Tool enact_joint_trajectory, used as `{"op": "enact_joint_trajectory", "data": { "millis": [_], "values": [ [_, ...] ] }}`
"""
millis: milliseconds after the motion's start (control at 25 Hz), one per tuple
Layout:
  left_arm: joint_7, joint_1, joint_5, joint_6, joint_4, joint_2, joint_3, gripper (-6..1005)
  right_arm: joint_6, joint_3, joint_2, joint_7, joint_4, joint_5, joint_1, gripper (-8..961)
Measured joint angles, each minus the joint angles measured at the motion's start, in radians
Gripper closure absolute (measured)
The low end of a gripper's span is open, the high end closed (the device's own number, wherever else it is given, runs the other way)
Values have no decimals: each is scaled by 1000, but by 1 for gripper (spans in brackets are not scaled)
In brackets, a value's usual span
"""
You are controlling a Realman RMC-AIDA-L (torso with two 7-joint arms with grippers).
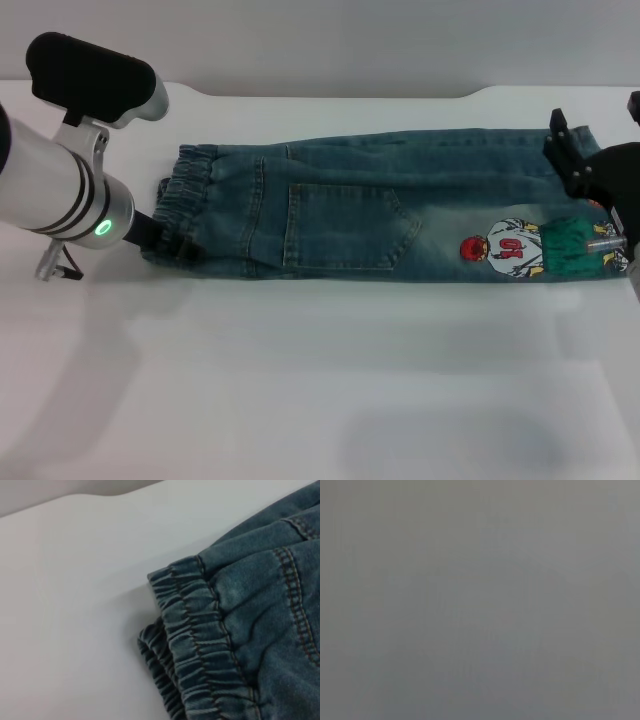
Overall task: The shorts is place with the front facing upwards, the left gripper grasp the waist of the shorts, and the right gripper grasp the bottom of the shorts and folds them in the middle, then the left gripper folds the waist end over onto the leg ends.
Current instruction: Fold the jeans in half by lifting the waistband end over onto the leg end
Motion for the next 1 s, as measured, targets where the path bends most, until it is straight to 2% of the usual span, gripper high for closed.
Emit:
{"op": "enact_joint_trajectory", "data": {
  "millis": [120,360,1000],
  "values": [
    [12,21,-1,6,-21,0,0,227,0,0,-1,0,19,-5,-13,129],
    [11,68,-2,18,-67,1,-2,467,2,0,-2,-1,38,-7,-27,129],
    [14,124,-10,4,-168,2,-6,868,12,-10,-2,-1,50,-2,-33,129]
  ]
}}
